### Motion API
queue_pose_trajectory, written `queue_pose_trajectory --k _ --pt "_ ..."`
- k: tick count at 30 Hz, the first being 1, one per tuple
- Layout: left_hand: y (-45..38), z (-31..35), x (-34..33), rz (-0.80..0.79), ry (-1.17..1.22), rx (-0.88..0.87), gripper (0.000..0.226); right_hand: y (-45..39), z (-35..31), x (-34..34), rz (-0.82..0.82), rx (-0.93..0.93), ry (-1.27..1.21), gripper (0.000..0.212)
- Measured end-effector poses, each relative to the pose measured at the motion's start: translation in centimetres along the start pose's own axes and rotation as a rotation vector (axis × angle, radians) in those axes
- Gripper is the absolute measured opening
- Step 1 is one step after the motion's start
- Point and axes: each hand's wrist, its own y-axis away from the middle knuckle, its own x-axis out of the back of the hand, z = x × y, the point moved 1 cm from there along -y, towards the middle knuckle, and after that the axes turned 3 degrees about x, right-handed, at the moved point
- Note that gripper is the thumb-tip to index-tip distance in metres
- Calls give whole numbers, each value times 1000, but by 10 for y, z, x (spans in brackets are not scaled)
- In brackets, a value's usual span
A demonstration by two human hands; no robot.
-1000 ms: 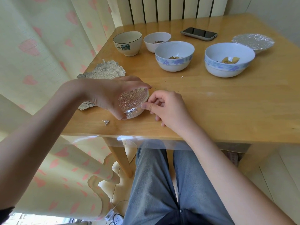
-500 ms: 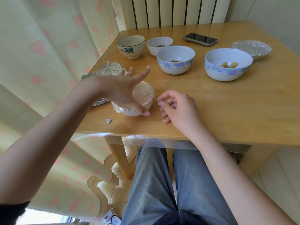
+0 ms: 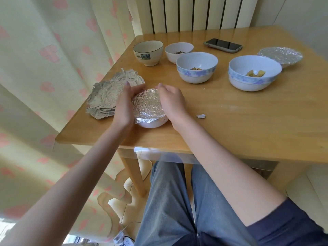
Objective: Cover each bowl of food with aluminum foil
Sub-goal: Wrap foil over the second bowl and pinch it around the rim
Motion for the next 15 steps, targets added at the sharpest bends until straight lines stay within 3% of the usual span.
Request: queue_pose_trajectory --k 11,15 --pt "-1 -6 1 86 49 39 56 3 -8 1 17 -77 26 50" --pt "6 -9 2 131 12 52 66 -4 -9 1 -186 -143 7 90"
